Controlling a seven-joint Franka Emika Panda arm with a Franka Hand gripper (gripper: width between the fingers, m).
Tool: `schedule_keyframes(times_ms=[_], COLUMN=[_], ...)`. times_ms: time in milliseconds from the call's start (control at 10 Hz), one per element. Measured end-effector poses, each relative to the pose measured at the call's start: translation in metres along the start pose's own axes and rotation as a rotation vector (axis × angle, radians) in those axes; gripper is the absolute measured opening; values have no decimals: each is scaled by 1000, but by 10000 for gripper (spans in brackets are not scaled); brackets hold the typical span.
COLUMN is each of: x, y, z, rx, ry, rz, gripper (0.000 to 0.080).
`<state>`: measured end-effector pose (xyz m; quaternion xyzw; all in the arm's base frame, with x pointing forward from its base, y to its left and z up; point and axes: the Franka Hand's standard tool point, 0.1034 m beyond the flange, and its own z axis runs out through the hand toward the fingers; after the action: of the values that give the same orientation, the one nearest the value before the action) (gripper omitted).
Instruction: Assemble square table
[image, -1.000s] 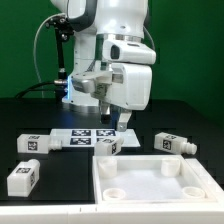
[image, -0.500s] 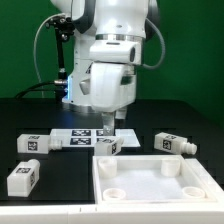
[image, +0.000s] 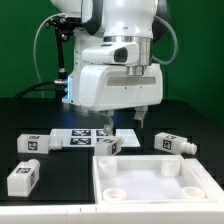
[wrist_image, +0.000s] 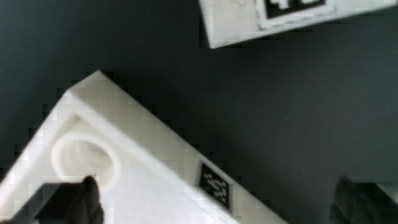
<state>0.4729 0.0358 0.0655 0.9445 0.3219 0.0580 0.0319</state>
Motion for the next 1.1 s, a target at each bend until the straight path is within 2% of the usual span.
schedule_keyframes(times_ms=[300, 500, 600, 900, 1100], x=[3, -6, -10, -8, -23], y=[12, 18, 20, 17, 38], z=[-3, 3, 4, 5, 11], rx=[26, 77, 91, 105, 174], ry=[-15, -53, -52, -58, -130], rz=[409, 672, 734, 918, 920], gripper=[649, 649, 649, 649, 649])
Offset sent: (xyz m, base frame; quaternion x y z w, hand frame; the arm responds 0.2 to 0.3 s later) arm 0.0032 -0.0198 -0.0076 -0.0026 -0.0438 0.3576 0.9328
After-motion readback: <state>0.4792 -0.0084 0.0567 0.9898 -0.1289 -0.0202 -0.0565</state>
